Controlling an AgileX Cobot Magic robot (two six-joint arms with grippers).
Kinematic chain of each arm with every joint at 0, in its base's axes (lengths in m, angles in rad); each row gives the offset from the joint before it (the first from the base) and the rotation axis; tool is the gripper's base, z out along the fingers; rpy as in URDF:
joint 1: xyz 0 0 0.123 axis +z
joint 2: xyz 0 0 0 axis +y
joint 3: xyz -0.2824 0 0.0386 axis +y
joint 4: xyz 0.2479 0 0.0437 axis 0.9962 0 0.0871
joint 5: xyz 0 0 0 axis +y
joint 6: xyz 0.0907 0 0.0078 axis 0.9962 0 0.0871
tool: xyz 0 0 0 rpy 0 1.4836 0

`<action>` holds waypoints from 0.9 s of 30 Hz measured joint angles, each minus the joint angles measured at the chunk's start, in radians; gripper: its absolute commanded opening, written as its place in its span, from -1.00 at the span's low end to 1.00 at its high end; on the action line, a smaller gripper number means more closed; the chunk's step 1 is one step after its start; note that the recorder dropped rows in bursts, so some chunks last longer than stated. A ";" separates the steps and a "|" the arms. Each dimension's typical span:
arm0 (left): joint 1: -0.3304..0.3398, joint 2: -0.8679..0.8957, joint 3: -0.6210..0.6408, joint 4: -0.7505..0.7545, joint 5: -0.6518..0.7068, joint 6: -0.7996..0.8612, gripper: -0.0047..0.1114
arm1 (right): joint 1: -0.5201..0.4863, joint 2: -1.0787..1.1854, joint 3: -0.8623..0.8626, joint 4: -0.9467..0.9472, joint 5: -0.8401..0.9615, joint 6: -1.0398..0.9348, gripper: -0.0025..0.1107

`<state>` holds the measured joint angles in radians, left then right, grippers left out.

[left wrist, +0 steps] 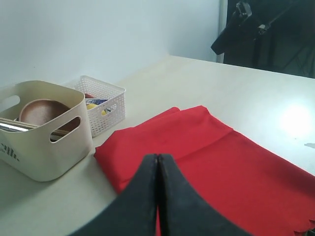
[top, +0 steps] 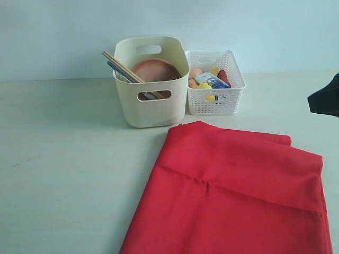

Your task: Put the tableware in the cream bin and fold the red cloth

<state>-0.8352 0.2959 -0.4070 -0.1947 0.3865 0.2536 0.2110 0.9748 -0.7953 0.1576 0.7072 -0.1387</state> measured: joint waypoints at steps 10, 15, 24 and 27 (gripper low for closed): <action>0.084 -0.040 0.078 -0.008 -0.221 0.000 -0.92 | 0.000 0.000 0.000 0.009 0.001 -0.006 -0.05; 0.252 -0.097 0.120 -0.014 -0.240 0.000 -0.92 | 0.000 0.000 0.000 0.012 0.002 -0.007 -0.05; 0.522 -0.225 0.215 -0.014 -0.239 0.000 -0.92 | 0.000 0.000 0.000 0.012 0.004 -0.007 -0.05; 0.578 -0.254 0.256 -0.014 -0.239 0.000 -0.92 | 0.000 0.000 0.000 0.012 0.004 -0.007 -0.05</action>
<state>-0.2572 0.0418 -0.1512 -0.2092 0.1478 0.2536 0.2110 0.9748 -0.7953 0.1694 0.7109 -0.1455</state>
